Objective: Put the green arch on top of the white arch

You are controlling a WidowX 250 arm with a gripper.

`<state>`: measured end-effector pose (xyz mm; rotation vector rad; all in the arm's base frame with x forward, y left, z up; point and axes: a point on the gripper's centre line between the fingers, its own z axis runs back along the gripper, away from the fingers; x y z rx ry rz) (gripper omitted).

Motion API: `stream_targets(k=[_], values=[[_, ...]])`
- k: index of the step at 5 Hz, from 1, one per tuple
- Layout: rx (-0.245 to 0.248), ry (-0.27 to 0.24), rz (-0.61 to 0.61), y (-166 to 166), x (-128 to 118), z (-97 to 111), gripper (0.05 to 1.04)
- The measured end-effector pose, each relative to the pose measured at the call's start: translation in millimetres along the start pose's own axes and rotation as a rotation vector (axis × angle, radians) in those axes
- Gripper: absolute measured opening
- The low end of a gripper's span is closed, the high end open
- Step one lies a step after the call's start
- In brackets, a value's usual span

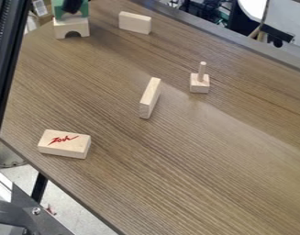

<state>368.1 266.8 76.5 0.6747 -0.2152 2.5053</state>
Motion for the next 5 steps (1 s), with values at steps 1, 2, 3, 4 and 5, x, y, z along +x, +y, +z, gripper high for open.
stream_targets(k=[1, 2, 3, 4, 5], values=[[0.010, 0.019, 0.017, 1.7, -2.0, 1.7, 0.706], [0.017, 0.015, 0.027, 2.7, -1.6, 1.3, 0.967], [0.019, 0.017, 0.036, 2.7, -0.9, 1.6, 0.998], [0.033, 0.003, 0.030, 4.8, -2.6, -4.5, 0.998], [0.019, 0.004, 0.039, 4.7, 1.7, 0.5, 0.998]])
